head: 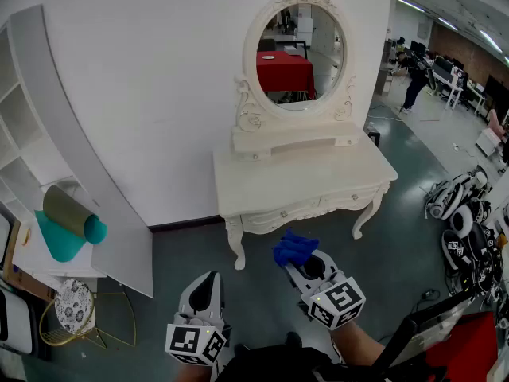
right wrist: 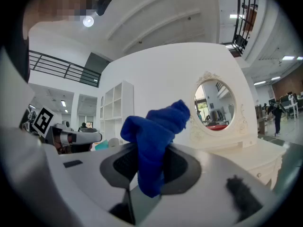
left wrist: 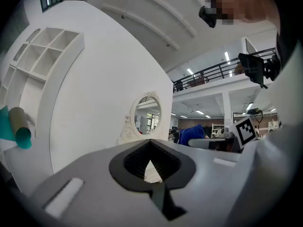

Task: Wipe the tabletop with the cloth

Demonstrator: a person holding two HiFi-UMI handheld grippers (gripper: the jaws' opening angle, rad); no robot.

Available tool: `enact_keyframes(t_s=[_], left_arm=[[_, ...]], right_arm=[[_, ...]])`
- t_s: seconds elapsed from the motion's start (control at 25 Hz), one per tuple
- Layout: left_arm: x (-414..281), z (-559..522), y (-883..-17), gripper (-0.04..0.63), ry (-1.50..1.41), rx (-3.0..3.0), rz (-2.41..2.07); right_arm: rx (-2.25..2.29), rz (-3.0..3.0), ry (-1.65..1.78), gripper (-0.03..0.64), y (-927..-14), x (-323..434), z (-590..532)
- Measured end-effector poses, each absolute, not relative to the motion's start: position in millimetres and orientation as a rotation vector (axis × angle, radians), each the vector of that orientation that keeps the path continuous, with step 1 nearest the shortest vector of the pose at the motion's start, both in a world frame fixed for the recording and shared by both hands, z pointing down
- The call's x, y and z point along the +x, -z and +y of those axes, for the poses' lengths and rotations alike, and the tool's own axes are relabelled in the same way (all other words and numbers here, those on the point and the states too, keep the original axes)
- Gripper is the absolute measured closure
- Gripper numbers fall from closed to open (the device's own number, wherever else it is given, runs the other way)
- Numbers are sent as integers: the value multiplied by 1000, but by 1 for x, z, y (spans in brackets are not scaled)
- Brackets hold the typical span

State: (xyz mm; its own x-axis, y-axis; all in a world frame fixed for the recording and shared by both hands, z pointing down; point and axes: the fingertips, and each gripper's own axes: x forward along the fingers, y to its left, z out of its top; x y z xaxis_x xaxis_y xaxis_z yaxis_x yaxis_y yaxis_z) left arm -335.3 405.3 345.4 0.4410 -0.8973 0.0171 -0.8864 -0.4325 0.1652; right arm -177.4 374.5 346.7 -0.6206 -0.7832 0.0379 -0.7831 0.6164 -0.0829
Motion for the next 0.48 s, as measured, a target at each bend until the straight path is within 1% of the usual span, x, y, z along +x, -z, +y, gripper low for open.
enact_keyframes(t_s=[0.48], left_arm=[[-345, 408, -347, 589, 100, 2537, -1585]], right_arm=[[-1369, 2808, 154, 495, -345, -184, 380]])
